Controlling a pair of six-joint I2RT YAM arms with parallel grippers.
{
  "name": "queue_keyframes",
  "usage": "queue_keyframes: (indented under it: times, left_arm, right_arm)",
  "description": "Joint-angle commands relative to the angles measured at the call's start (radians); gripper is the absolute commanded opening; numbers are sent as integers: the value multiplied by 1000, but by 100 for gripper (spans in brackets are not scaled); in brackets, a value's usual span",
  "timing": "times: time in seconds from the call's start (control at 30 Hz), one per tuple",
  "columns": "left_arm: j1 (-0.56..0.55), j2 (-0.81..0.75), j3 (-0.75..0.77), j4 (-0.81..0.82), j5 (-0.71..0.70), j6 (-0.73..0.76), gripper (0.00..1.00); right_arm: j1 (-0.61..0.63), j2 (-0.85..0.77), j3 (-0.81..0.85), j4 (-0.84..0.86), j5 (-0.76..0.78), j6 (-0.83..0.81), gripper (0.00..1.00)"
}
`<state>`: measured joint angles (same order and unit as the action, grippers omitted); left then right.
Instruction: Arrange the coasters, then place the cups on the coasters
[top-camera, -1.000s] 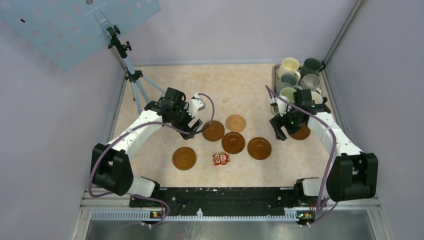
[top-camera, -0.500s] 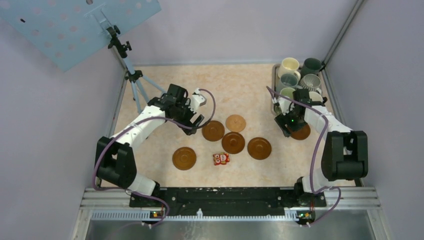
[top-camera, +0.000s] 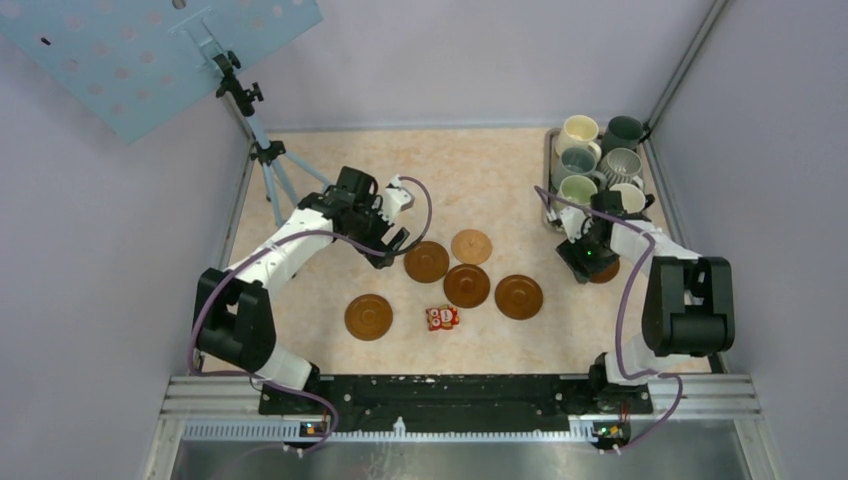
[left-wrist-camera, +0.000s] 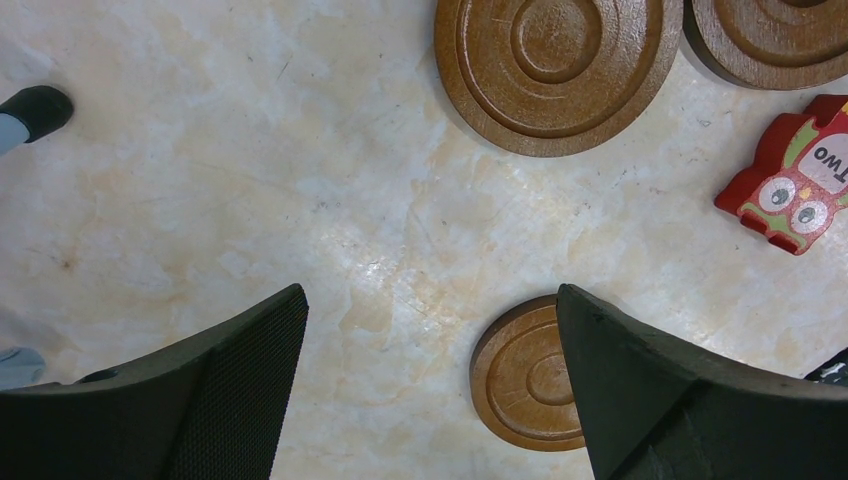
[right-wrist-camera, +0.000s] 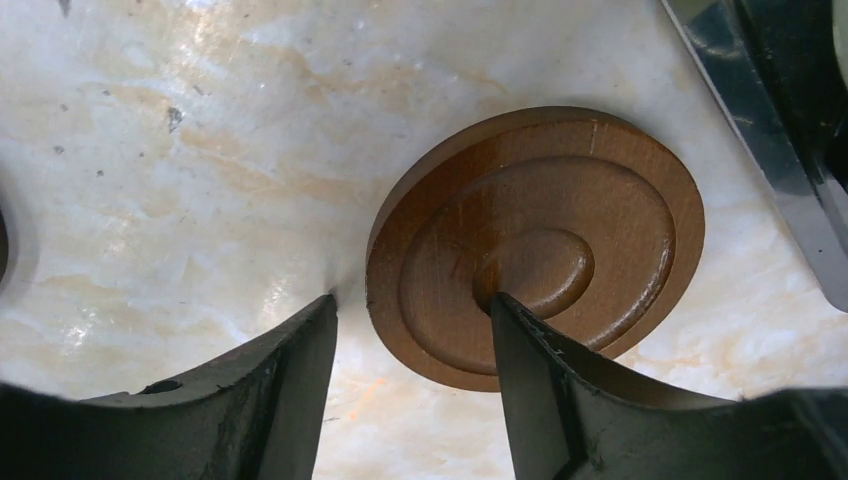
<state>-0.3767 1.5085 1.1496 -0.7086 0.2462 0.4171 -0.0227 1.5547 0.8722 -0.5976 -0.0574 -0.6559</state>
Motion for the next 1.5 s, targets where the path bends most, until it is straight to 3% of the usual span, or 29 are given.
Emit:
queue_keyframes:
  times: [0.0,0.43,0.77,1.1,1.47]
  left_arm:
    - [0,14,38,23,29,-3,99]
    - [0,-3,2,40,63,-29,99]
    - [1,-18,-12,45,70,-63,99]
    - [17,-12,-9,24,79,-72,99]
    - [35,-11,-2,-17,59,-58,99]
  right_arm:
    - [-11,-41,-69,-70,-25,-36,57]
    - [-62,-205,-177,-130,38,-77,56]
    - [-51,-217,56,-215,-112,-52,68]
    - [154,-135,163,-200,-201,79,70]
    - [327,-42,109,-57,-182,172,74]
